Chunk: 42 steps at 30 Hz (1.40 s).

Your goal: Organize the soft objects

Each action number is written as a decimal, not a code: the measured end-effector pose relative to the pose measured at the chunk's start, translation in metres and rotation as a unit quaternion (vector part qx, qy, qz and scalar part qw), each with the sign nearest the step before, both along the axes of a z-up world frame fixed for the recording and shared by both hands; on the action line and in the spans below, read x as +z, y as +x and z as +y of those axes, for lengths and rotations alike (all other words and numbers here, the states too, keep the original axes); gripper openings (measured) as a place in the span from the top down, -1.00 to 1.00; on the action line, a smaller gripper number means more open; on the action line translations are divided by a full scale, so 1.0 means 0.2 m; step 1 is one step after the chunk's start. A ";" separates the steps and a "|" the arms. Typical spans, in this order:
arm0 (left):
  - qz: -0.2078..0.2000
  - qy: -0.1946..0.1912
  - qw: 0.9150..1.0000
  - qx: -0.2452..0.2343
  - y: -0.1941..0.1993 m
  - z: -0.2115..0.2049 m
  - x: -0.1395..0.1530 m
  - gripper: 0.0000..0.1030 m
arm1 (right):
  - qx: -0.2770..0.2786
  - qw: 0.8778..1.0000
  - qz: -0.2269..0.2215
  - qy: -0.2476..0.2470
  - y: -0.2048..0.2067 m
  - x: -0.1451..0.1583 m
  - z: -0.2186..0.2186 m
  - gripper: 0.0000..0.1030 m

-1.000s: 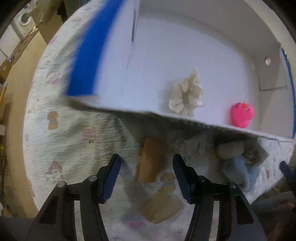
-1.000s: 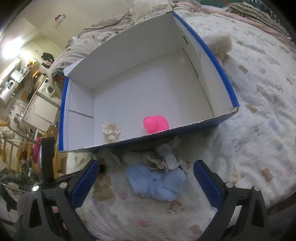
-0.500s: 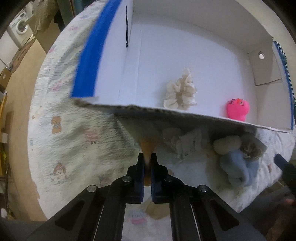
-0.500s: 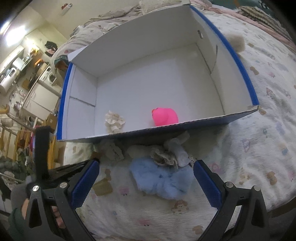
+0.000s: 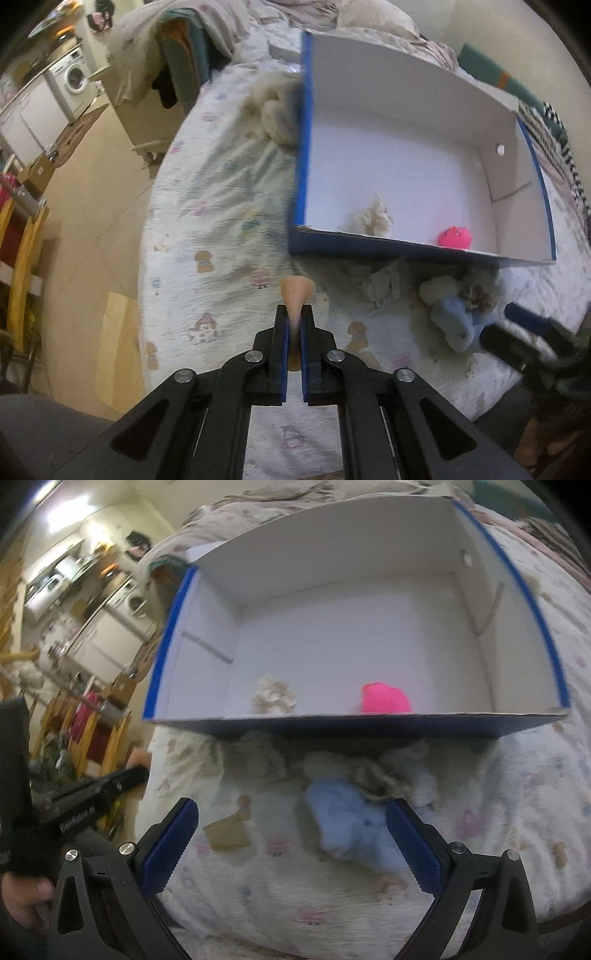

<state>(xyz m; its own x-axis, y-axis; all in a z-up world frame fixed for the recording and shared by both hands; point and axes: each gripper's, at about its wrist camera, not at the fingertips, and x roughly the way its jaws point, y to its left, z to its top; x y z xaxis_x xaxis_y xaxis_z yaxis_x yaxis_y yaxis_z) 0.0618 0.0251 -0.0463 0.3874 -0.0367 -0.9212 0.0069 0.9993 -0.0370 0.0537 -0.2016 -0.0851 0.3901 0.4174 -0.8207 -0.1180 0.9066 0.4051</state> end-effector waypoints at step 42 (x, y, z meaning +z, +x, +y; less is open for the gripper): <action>0.020 -0.045 0.997 0.052 -0.02 0.21 -0.10 0.90 | 0.154 0.988 0.000 -0.027 0.00 -0.22 0.48 0.81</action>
